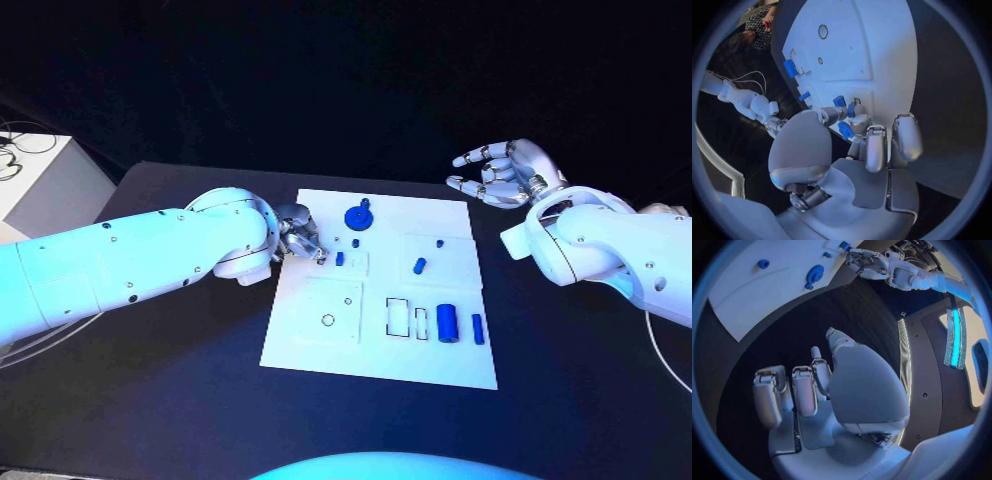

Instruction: Assemble the parts on the task board

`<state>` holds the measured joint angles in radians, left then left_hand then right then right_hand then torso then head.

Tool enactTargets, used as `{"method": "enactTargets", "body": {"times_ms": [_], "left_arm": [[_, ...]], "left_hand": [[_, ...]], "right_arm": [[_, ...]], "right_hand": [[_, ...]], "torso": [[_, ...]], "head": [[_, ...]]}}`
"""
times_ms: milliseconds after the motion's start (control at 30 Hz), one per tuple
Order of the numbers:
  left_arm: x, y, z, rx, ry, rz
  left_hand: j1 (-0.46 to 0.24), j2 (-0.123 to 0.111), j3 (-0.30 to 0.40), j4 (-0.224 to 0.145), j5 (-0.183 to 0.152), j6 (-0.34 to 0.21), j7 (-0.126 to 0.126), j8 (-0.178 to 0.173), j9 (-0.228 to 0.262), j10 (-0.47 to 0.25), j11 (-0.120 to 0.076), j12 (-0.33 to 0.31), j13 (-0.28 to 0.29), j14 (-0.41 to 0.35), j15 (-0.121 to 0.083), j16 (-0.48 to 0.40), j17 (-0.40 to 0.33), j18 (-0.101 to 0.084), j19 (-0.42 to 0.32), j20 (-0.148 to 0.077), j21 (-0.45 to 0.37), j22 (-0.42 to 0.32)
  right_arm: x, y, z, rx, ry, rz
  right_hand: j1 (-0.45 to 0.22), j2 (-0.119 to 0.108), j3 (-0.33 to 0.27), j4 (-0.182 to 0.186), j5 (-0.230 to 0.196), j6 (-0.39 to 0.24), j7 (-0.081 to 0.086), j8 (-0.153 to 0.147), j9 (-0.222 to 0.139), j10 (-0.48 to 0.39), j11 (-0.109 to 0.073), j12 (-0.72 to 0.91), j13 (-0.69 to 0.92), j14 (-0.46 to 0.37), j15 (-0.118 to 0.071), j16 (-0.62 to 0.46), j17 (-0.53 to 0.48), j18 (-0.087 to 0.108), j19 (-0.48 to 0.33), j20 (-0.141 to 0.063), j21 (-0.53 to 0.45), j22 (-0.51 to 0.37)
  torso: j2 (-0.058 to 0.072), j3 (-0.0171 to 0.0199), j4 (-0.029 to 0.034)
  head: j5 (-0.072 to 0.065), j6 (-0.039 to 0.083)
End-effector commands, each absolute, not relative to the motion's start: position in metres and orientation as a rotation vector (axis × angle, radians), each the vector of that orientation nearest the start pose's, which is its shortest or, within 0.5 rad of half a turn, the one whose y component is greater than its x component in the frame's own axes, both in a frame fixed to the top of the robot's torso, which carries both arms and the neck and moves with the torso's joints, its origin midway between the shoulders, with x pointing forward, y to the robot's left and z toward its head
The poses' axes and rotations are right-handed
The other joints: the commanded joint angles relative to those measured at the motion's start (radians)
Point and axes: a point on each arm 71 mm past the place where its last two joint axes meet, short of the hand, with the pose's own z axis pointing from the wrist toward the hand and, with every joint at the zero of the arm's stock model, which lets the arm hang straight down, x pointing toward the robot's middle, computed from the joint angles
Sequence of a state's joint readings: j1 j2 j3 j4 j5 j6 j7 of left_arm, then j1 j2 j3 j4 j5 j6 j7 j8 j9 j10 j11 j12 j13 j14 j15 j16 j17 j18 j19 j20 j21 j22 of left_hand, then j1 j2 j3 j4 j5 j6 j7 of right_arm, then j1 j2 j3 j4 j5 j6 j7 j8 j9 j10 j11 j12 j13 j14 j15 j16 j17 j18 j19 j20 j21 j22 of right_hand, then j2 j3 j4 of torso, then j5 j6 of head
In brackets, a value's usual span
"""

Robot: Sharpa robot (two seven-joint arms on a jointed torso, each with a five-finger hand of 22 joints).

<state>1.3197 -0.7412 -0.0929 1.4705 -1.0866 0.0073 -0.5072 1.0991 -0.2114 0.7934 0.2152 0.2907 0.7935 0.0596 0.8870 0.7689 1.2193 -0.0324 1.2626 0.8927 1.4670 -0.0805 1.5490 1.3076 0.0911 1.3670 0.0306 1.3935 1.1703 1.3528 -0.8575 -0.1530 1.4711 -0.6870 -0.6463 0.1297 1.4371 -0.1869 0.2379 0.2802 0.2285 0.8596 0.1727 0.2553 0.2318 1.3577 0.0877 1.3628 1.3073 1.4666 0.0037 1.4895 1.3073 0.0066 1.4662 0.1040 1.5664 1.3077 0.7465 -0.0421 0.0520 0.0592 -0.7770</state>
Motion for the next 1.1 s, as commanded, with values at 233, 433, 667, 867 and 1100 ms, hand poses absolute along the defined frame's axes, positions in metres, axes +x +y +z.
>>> {"method": "enactTargets", "body": {"times_ms": [233,433,667,867,1100], "left_arm": [[0.5049,0.1817,-0.1845,-0.136,2.127,-0.414],[0.5045,0.1804,-0.1868,-0.121,2.133,-0.407],[0.5042,0.1807,-0.1888,-0.11,2.141,-0.398],[0.5036,0.1805,-0.1899,-0.101,2.152,-0.394],[0.5031,0.1809,-0.1907,-0.096,2.162,-0.389]], "left_hand": [[-0.005,0.003,0.186,-0.179,0.004,0.027,-0.019,0.006,0.163,0.009,0.002,0.003,0.001,0.095,-0.005,0.006,0.234,-0.009,0.006,-0.003,0.005,-0.001],[-0.005,0.003,0.186,-0.179,0.004,0.027,-0.019,0.006,0.163,0.009,0.002,0.003,0.001,0.095,-0.005,0.006,0.234,-0.009,0.006,-0.003,0.005,-0.001],[-0.007,0.003,0.188,-0.181,0.005,0.028,-0.02,0.006,0.163,0.011,0.002,0.004,0.003,0.095,-0.005,0.006,0.235,-0.009,0.006,-0.003,0.005,0.0],[-0.007,0.003,0.188,-0.181,0.005,0.028,-0.02,0.006,0.163,0.011,0.002,0.004,0.003,0.095,-0.005,0.006,0.235,-0.009,0.006,-0.003,0.005,0.0],[-0.009,0.003,0.19,-0.182,0.005,0.028,-0.02,0.006,0.163,0.011,0.001,0.004,0.003,0.095,-0.005,0.007,0.235,-0.01,0.007,-0.003,0.005,0.001]], "right_arm": [[0.512,-0.243,-0.1387,0.514,1.391,0.912],[0.5119,-0.2432,-0.1387,0.514,1.391,0.912],[0.5118,-0.2435,-0.1387,0.514,1.391,0.912],[0.5118,-0.2436,-0.1387,0.514,1.392,0.912],[0.5119,-0.2438,-0.1388,0.515,1.392,0.912]], "right_hand": [[-0.014,0.0,0.005,0.001,-0.004,-0.009,0.0,0.006,-0.002,-0.006,0.0,-0.003,0.055,0.056,0.006,-0.005,0.168,-0.007,0.105,0.003,0.004,0.263],[-0.014,0.0,0.005,0.001,-0.004,-0.009,0.0,0.006,-0.001,-0.006,0.0,-0.003,0.055,0.056,0.006,-0.004,0.168,-0.007,0.105,0.003,0.004,0.263],[-0.014,0.0,0.005,0.001,-0.004,-0.009,0.0,0.006,-0.001,-0.006,0.0,-0.003,0.055,0.056,0.006,-0.004,0.168,-0.007,0.105,0.003,0.004,0.263],[-0.014,0.0,0.005,0.001,-0.004,-0.009,0.0,0.006,-0.001,-0.006,0.0,-0.003,0.055,0.056,0.006,-0.004,0.168,-0.007,0.105,0.003,0.004,0.263],[-0.014,0.0,0.005,0.001,-0.004,-0.009,0.0,0.006,-0.001,-0.006,0.0,-0.003,0.055,0.056,0.006,-0.004,0.168,-0.007,0.105,0.003,0.004,0.263]], "torso": [[0.001,-0.0007,-0.0002],[0.0,-0.0002,0.0003],[0.0,-0.0002,0.0004],[0.0,-0.0001,0.0005],[-0.001,0.0,0.0008]], "head": [[-0.001,-0.006],[-0.001,-0.009],[-0.002,-0.013],[-0.002,-0.014],[0.0,-0.016]]}}
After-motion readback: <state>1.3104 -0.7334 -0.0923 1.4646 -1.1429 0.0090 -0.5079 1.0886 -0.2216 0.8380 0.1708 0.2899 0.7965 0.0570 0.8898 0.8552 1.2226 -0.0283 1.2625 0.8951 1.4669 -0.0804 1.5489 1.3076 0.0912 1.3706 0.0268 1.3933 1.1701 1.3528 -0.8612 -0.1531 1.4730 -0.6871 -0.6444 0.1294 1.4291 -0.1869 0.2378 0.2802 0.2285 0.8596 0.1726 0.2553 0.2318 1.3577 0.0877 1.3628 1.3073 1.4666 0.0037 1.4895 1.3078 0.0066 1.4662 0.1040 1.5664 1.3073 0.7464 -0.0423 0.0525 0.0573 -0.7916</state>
